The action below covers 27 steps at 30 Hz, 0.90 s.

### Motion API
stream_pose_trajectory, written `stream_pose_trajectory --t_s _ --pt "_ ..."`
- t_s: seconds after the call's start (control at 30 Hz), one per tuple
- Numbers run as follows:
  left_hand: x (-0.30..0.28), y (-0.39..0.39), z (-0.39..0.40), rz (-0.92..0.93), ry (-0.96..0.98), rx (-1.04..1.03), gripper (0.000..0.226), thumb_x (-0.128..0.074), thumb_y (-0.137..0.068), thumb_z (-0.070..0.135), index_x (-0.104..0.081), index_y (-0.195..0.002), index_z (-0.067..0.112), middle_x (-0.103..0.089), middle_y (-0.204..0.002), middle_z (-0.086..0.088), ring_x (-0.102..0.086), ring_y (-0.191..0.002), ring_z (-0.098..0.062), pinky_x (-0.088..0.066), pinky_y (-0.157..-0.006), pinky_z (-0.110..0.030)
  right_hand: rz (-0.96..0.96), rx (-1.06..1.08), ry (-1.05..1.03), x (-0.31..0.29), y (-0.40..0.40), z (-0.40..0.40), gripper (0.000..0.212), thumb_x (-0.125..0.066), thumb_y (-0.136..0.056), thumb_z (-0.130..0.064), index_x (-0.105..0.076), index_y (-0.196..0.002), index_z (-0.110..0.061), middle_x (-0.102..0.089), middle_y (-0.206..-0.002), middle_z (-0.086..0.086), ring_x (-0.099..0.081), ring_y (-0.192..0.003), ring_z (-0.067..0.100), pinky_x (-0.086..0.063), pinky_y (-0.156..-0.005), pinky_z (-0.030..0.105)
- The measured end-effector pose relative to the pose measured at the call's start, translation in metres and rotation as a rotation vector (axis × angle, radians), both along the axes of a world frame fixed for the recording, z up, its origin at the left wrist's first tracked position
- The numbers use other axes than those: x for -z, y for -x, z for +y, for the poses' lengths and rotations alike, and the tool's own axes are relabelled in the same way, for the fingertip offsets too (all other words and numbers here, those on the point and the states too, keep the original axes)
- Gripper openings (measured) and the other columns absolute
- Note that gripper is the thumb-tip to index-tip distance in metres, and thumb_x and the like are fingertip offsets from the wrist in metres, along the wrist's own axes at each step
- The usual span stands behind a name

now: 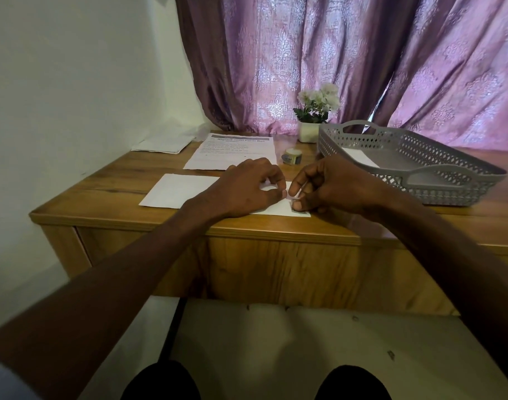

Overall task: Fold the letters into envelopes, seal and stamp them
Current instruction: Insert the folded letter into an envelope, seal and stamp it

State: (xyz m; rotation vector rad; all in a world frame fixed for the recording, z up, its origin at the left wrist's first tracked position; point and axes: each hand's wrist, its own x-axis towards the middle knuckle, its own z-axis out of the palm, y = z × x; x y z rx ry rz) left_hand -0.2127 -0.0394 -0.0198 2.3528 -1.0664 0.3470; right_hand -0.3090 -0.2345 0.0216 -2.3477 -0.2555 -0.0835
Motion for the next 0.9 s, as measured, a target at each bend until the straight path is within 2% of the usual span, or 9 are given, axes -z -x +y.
stream_pose_trajectory --t_s 0.17,0.3,0.4,0.47,0.6,0.77,0.9 --pt "0.0 -0.002 -0.001 0.006 -0.006 -0.014 0.027 -0.068 -0.093 0.049 -0.067 -0.113 0.032 -0.066 -0.121 0.006 -0.055 -0.103 -0.01 -0.052 -0.096 -0.048 0.034 -0.006 0.02 -0.002 -0.002 -0.001 0.023 -0.085 -0.078 -0.004 -0.076 -0.098 -0.005 -0.069 -0.069 0.009 -0.061 -0.056 0.013 -0.053 -0.058 0.026" --pt "0.0 -0.003 -0.001 0.019 -0.001 -0.011 0.027 -0.067 -0.091 0.053 -0.066 -0.111 0.034 -0.065 -0.12 0.007 -0.055 -0.102 -0.01 -0.051 -0.096 -0.047 0.059 -0.034 0.08 -0.004 -0.005 0.0 0.024 -0.083 -0.08 -0.005 -0.075 -0.103 -0.01 -0.072 -0.083 0.02 -0.064 -0.067 0.02 -0.055 -0.064 0.032" --pt "-0.001 -0.003 -0.001 0.031 -0.004 -0.017 0.023 -0.067 -0.092 0.053 -0.064 -0.108 0.037 -0.065 -0.122 0.006 -0.054 -0.103 -0.009 -0.051 -0.097 -0.048 0.089 -0.03 0.148 -0.007 -0.007 0.003 0.027 -0.082 -0.083 -0.007 -0.069 -0.107 -0.012 -0.073 -0.088 0.013 -0.067 -0.075 0.019 -0.056 -0.063 0.026" --pt "-0.002 -0.002 -0.002 0.051 -0.021 -0.022 0.021 -0.065 -0.093 0.053 -0.062 -0.107 0.039 -0.065 -0.125 0.006 -0.055 -0.107 -0.011 -0.05 -0.1 -0.051 0.094 -0.001 0.198 -0.009 -0.009 0.005 0.027 -0.082 -0.083 -0.009 -0.063 -0.102 -0.014 -0.07 -0.082 0.007 -0.067 -0.073 0.018 -0.053 -0.059 0.023" --pt "-0.007 0.001 -0.003 0.12 0.002 -0.007 0.039 -0.059 -0.081 0.072 -0.067 -0.096 0.037 -0.063 -0.118 0.011 -0.057 -0.11 -0.014 -0.05 -0.101 -0.052 0.094 0.052 0.273 -0.007 -0.011 0.006 0.029 -0.081 -0.085 -0.013 -0.052 -0.09 -0.017 -0.064 -0.077 0.001 -0.06 -0.067 0.011 -0.044 -0.049 0.014" --pt "-0.007 0.0 -0.002 0.114 -0.058 -0.018 0.047 -0.067 -0.078 0.073 -0.068 -0.107 0.036 -0.058 -0.124 0.013 -0.053 -0.117 -0.015 -0.046 -0.104 -0.053 0.05 0.074 0.328 -0.001 -0.004 0.007 0.03 -0.08 -0.088 -0.02 -0.05 -0.09 -0.019 -0.057 -0.085 0.0 -0.051 -0.075 0.011 -0.04 -0.061 0.025" --pt "-0.007 -0.002 -0.005 0.118 -0.099 -0.031 0.041 -0.068 -0.082 0.07 -0.065 -0.109 0.038 -0.055 -0.128 0.01 -0.049 -0.123 -0.019 -0.043 -0.107 -0.056 -0.009 0.095 0.337 0.007 0.001 0.001 0.032 -0.08 -0.088 -0.031 -0.049 -0.088 -0.023 -0.057 -0.086 -0.001 -0.052 -0.078 0.015 -0.038 -0.062 0.027"
